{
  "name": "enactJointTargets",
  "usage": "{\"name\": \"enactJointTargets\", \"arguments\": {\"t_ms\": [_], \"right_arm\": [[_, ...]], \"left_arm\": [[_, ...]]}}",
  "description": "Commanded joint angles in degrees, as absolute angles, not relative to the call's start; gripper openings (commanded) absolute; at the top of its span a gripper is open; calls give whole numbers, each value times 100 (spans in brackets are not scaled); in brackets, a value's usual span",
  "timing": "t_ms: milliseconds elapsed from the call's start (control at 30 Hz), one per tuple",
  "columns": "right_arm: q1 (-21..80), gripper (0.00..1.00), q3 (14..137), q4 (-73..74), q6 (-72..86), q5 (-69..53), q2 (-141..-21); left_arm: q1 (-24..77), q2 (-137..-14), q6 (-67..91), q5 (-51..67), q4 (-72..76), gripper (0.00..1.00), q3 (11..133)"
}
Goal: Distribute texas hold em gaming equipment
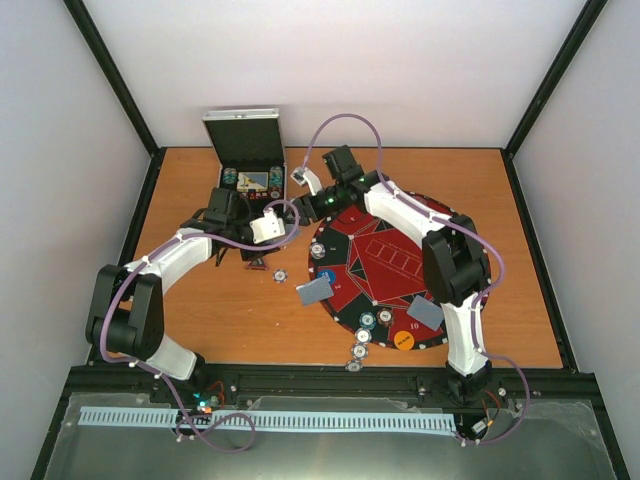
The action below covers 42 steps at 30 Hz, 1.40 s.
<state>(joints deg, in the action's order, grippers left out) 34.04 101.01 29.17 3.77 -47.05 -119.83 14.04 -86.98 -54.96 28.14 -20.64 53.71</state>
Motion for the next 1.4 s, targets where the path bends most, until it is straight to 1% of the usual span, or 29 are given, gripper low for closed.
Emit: {"name": "enactJointTargets", "arguments": {"t_ms": [0,133,333,467,500,533,833,1033,1267,1300,1333,1367], "right_arm": [[3362,56,10220,3119,144,-4632,-11736],[3331,44,10176,3147,124,-4648,-11688],[3328,22,10100,3106,127,-4700,-11637],[3331,10,10069,3119,123,-4682,-11601],[3331,5,10067,3120,115,-4662,-11587],[3330,3,10063,3119,107,-4647,-11573],[3288,3,10068,3158,81,-4841,-11456],[3073,3,9757,2653,526,-5261,-11070],[3040,3,9691,2743,521,-5139,-11049],[3041,4,9668,2753,508,-5029,-11064],[3053,10,9642,2792,480,-4872,-11087],[3070,20,9611,2829,430,-4690,-11108]], "left_arm": [[1406,-8539,-5415,2944,-2017,54,5371],[1406,-8538,-5414,2945,-2004,55,5354],[1406,-8554,-5417,2962,-1948,55,5324],[1406,-8572,-5414,2951,-1945,54,5317],[1406,-8573,-5410,2953,-1946,55,5320],[1406,-8576,-5406,2961,-1935,55,5315],[1406,-8570,-5379,2947,-1904,55,5246],[1406,-8514,-5346,2975,-1867,54,5193],[1406,-8502,-5327,3001,-1781,54,5184],[1406,-8505,-5326,3012,-1780,55,5178],[1402,-8512,-5328,3007,-1778,55,5188],[1406,-8511,-5328,3010,-1780,54,5197]]}}
